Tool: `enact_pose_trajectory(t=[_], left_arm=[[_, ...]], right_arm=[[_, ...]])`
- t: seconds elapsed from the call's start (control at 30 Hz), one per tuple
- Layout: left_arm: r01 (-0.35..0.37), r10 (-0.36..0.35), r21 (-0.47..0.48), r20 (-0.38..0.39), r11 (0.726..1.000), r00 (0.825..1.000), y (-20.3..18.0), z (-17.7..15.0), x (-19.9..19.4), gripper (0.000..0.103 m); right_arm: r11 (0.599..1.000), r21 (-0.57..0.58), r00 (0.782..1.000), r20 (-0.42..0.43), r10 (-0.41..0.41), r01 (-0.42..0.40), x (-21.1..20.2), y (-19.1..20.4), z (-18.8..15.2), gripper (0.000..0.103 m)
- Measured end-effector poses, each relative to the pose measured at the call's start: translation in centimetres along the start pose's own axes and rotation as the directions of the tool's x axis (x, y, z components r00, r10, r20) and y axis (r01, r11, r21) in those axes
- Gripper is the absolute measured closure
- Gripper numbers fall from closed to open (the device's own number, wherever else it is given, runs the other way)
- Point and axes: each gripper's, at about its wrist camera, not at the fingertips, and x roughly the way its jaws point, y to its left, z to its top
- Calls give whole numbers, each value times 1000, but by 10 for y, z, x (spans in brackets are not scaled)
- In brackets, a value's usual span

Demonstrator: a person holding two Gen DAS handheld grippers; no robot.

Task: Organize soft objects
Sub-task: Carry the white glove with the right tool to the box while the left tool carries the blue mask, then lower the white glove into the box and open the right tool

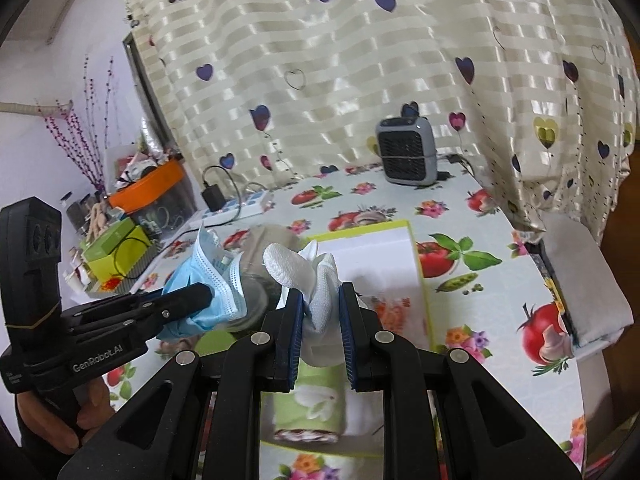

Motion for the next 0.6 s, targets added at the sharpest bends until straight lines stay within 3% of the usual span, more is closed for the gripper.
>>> enact_pose_trajectory(t=[0.6], left_arm=[[24, -24, -8, -95, 1000, 995, -13, 18, 67, 88]], right_arm=[[998, 24, 994, -91, -56, 58, 64, -34, 7, 85]])
